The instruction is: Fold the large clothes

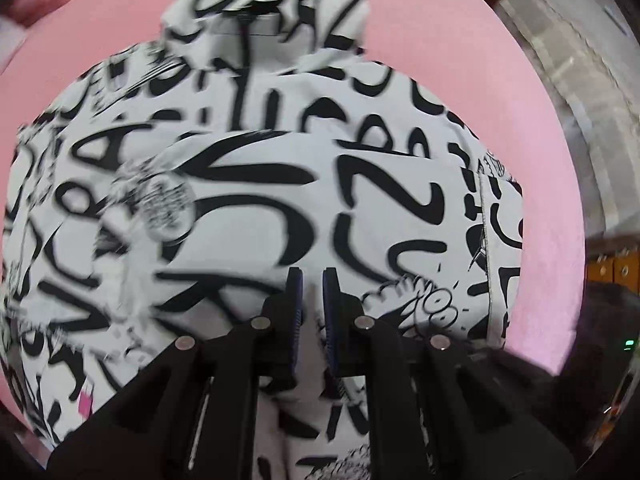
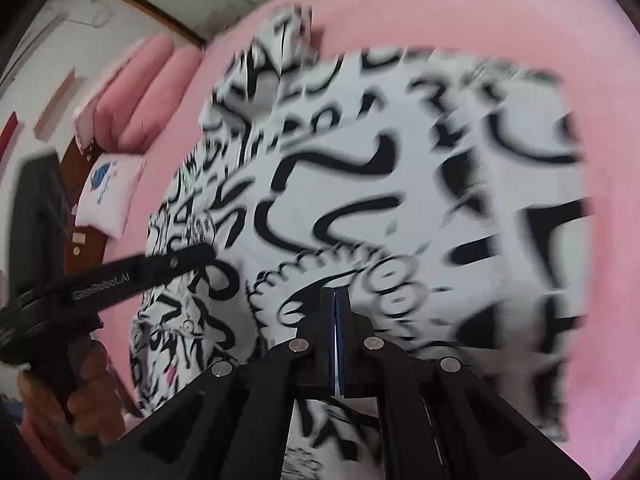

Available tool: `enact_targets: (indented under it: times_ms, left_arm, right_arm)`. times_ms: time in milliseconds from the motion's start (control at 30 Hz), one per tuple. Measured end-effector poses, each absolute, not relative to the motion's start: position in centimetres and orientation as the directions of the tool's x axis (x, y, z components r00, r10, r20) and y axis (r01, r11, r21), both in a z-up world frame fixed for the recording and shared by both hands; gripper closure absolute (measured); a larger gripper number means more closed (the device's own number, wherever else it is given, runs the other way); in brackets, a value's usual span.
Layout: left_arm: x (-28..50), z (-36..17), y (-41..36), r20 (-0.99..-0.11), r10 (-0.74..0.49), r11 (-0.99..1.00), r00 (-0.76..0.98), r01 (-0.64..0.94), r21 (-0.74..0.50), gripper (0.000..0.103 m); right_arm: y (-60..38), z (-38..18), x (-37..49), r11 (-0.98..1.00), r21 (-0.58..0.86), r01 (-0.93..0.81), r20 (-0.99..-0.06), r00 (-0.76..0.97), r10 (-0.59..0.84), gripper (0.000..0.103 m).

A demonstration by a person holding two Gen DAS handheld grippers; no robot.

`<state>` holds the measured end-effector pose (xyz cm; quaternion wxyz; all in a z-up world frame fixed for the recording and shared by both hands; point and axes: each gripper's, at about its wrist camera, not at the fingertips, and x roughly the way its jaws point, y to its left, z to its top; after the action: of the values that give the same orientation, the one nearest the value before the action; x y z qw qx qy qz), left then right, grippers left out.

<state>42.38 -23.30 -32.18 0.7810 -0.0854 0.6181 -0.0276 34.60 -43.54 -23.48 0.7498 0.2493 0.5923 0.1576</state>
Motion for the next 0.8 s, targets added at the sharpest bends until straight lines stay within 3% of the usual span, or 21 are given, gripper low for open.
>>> enact_targets:
  times_ms: [100, 333, 567, 633, 800]
  left_arm:
    - [44.3, -33.4, -24.2, -0.972, -0.127, 0.985, 0.200, -0.090, -0.148, 0.094]
    - [46.7, -35.1, -21.6, -0.974, 0.076, 0.989, 0.215, -0.141, 0.046, 0.098]
    - [48.0, -36.1, -14.8, -0.973, 0.132, 0.940, 0.190, -0.337, 0.062, 0.098]
    - [48.3, -36.4, -13.7, -0.974, 0.132, 0.928, 0.184, -0.369, 0.056, 0.098]
    - [49.4, -37.0, -14.4, -0.970, 0.194, 0.909, 0.150, -0.400, 0.120, 0.098]
  right_arm:
    - [-42.3, -25.4, 35.9, 0.795, 0.594, 0.123, -0.799, 0.207, 0.565, 0.102]
    - [-45.3, -25.0, 39.7, 0.881, 0.458, 0.118, -0.859, 0.311, 0.406, 0.102]
    - [-57.0, -23.8, 43.5, 0.872, 0.394, 0.290, -0.836, 0.508, 0.209, 0.101]
    - [-60.1, -23.9, 44.1, 0.854, 0.363, 0.372, -0.842, 0.524, 0.130, 0.101]
    - [-62.7, -25.2, 44.2, 0.823, 0.342, 0.453, -0.869, 0.487, 0.093, 0.101]
